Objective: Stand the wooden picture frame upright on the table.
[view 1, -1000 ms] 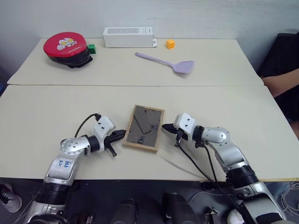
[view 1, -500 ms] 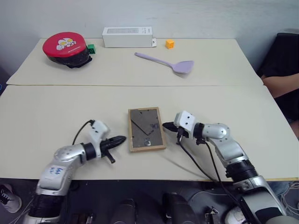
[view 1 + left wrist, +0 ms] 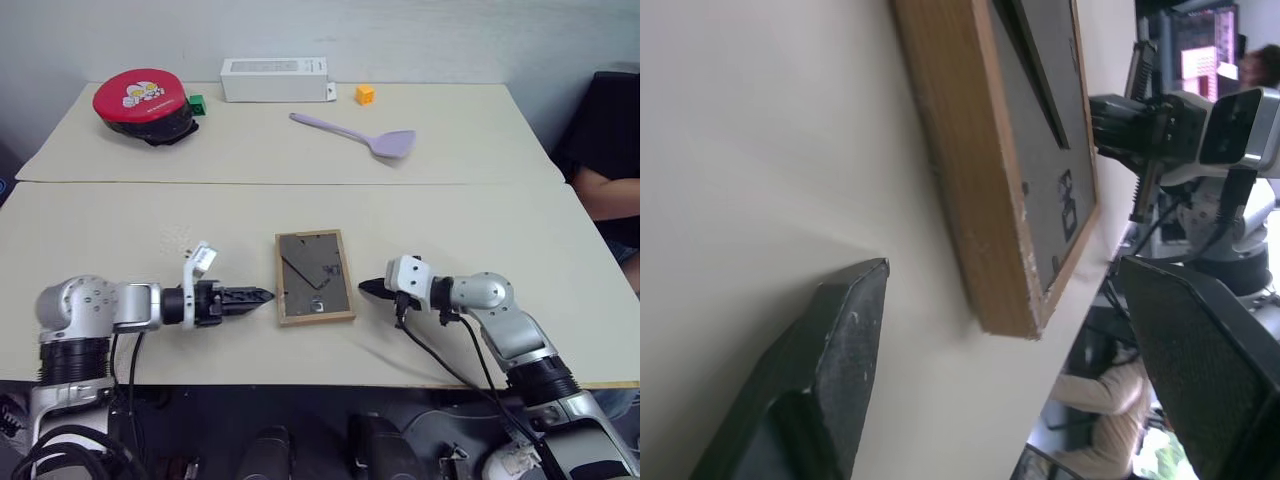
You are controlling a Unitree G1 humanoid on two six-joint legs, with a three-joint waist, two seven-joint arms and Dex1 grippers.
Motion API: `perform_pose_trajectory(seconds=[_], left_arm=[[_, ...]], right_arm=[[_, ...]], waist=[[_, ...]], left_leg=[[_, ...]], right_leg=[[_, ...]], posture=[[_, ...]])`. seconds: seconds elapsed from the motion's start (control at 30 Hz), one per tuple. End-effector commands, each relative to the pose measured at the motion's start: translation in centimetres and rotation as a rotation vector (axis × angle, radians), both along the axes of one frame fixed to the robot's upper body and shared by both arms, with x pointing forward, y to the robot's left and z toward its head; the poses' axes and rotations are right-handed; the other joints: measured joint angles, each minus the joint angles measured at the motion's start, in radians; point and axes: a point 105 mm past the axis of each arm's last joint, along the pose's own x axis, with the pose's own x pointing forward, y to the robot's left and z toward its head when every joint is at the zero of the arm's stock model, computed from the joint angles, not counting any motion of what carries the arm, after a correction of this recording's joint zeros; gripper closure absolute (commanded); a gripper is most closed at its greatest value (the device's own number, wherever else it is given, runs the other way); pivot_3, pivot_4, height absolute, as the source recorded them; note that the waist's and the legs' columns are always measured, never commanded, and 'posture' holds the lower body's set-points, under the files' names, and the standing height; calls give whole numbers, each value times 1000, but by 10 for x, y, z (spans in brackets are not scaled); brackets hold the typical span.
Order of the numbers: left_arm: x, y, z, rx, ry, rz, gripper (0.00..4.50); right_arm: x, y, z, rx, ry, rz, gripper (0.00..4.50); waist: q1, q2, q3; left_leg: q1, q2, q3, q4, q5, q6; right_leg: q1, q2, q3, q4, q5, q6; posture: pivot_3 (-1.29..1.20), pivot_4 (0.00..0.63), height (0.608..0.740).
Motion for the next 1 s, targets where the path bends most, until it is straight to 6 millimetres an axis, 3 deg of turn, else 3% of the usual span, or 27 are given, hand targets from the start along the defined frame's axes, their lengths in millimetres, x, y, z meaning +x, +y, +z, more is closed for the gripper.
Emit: perform_pose_trajectory(seconds=[0.03, 0.27, 0.53, 0.7, 0.83, 0.9, 1.0], left_arm=[[-4, -16, -12, 5, 80, -48, 772], [3, -41, -9, -56, 104, -57, 772], [9, -49, -8, -96, 127, -11, 772], [11, -45, -9, -102, 128, 26, 2163], [10, -32, -6, -110, 90, 78, 3097], [13, -24, 2, -156, 19, 141, 3227], [13, -17, 12, -107, -212, 162, 3227]], right_arm=[[-3, 9, 9, 6, -39, 27, 4500], [-7, 20, 6, 4, -38, 43, 4500], [-11, 28, 2, -11, -35, 58, 4500], [-11, 20, 2, -20, -32, 40, 4500], [-11, -9, 8, -13, -13, 5, 4500], [-10, -25, 24, 86, 3, -27, 4500], [-23, -28, 56, 253, 122, 55, 3858]], waist=[[2, 0, 0], [5, 0, 0], [3, 0, 0], [0, 0, 0], [1, 0, 0], [0, 0, 0], [-5, 0, 0]], left_leg=[[0, 0, 0, 0, 0, 0], [0, -1, -1, 1, 0, 0], [0, -1, -1, 1, 0, -1], [0, -1, -1, 1, 1, -1], [0, -1, -1, 1, 1, -1], [0, -1, -1, 1, 1, -1], [0, 0, -1, 0, 1, -2]], right_leg=[[0, 0, 0, 0, 0, 0], [1, -1, -1, 0, 0, 0], [1, -1, -1, 0, 0, 0], [1, -1, -1, 0, 0, 0], [1, -1, -1, 0, 0, 0], [1, -1, -1, -1, 0, 0], [0, 0, 0, -1, 0, 0]], posture=[[0, 150, 740], [0, 150, 740], [0, 150, 740], [0, 150, 740], [0, 150, 740], [0, 150, 740], [0, 150, 740]])
